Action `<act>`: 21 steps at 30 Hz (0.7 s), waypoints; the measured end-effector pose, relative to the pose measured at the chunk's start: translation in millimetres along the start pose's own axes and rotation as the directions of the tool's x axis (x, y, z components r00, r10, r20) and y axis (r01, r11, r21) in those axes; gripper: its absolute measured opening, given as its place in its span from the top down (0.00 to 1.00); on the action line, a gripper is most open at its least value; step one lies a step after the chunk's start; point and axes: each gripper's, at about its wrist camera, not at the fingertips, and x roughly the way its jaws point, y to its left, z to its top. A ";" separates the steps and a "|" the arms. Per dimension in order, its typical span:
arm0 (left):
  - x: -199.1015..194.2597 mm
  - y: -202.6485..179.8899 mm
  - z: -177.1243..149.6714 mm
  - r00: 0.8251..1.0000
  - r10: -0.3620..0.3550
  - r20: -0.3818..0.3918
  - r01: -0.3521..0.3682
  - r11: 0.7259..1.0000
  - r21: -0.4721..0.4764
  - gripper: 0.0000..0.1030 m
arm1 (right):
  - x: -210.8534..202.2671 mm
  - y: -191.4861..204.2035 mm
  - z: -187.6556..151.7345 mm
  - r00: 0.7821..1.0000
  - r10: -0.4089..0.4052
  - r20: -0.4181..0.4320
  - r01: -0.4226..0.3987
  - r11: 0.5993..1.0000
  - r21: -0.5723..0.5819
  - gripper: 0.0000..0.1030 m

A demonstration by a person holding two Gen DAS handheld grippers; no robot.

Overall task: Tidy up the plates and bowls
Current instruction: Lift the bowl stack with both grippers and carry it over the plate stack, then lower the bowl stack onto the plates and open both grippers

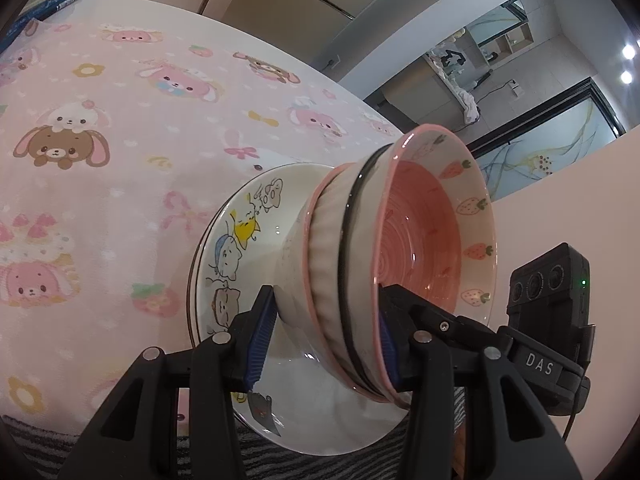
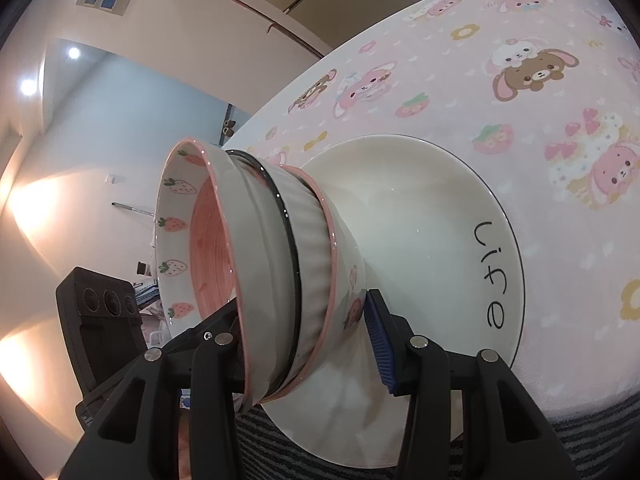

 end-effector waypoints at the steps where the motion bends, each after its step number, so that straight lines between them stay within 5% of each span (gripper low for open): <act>1: 0.4 0.3 -0.4 1.000 0.007 0.002 -0.007 1.000 0.002 0.57 | 1.3 0.9 -0.2 1.000 -0.008 0.001 0.008 1.000 -0.006 0.54; 21: -1.1 5.1 -7.2 0.998 0.034 0.047 -0.037 0.998 0.050 0.56 | 6.1 14.4 -6.0 0.996 -0.073 0.050 0.078 0.992 -0.096 0.53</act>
